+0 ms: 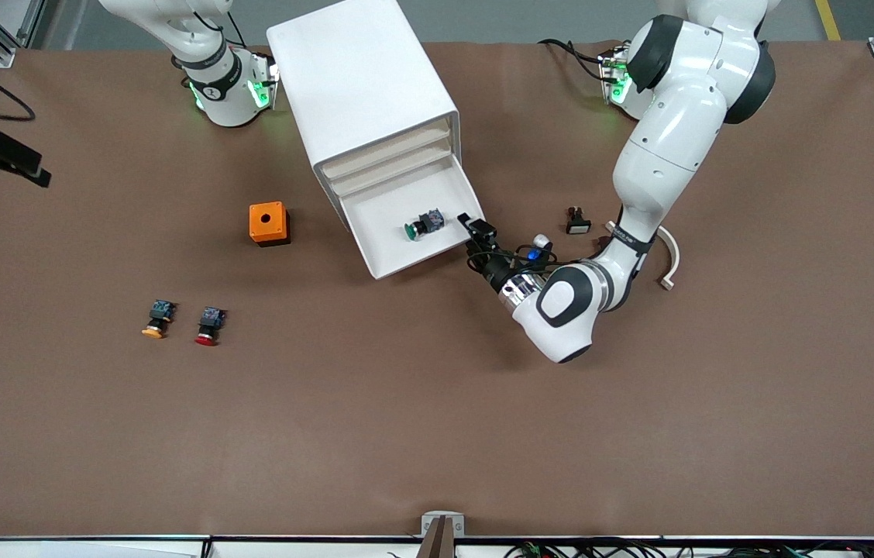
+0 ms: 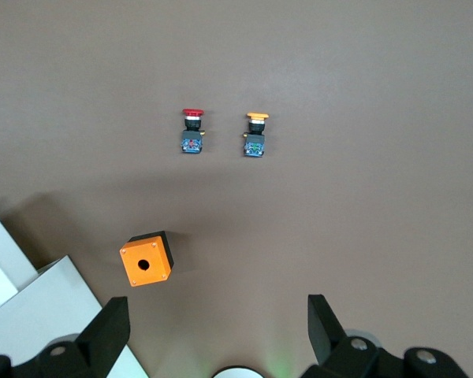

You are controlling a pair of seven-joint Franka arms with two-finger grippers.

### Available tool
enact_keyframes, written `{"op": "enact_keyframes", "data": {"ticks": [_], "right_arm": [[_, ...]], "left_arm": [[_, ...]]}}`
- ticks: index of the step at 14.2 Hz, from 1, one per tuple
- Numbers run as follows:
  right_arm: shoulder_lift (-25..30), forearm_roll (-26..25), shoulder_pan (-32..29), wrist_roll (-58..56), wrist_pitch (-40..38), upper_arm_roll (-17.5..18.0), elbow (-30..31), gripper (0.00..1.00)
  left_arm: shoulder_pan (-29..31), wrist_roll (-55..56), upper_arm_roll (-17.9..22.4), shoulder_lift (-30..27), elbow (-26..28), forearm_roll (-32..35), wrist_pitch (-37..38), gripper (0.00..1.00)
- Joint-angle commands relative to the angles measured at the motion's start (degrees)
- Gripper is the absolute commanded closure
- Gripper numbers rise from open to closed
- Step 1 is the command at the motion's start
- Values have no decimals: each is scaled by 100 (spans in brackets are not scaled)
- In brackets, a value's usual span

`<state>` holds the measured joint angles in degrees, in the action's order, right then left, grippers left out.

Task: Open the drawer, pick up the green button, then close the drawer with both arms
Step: 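Hold the drawer open with the left gripper while the right gripper reaches in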

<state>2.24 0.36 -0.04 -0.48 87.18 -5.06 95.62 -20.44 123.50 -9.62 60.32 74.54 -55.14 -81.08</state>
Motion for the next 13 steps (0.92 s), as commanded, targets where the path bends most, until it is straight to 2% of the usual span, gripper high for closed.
{"op": "enact_keyframes", "data": {"ticks": [1,3,6,10,13], "right_arm": [[-820,-9,-13,-56,106,-21,-359,0],[-927,-53,48,-242,133,-30,-430,1],[-927,122,310,984,141,-4,-413,0],[-892,438,1259,2944,395,-4,-150,0],[-559,483,2137,4375,1097,5,631,0]], "left_arm": [[32,-44,4,-3,-80,-111,-109,0],[180,-98,21,-21,-88,-128,-407,0],[339,-499,-40,-55,-369,-120,-795,0],[419,-2738,65,-371,-703,-32,-813,0],[313,-4389,329,-871,-730,432,-1058,0]]}}
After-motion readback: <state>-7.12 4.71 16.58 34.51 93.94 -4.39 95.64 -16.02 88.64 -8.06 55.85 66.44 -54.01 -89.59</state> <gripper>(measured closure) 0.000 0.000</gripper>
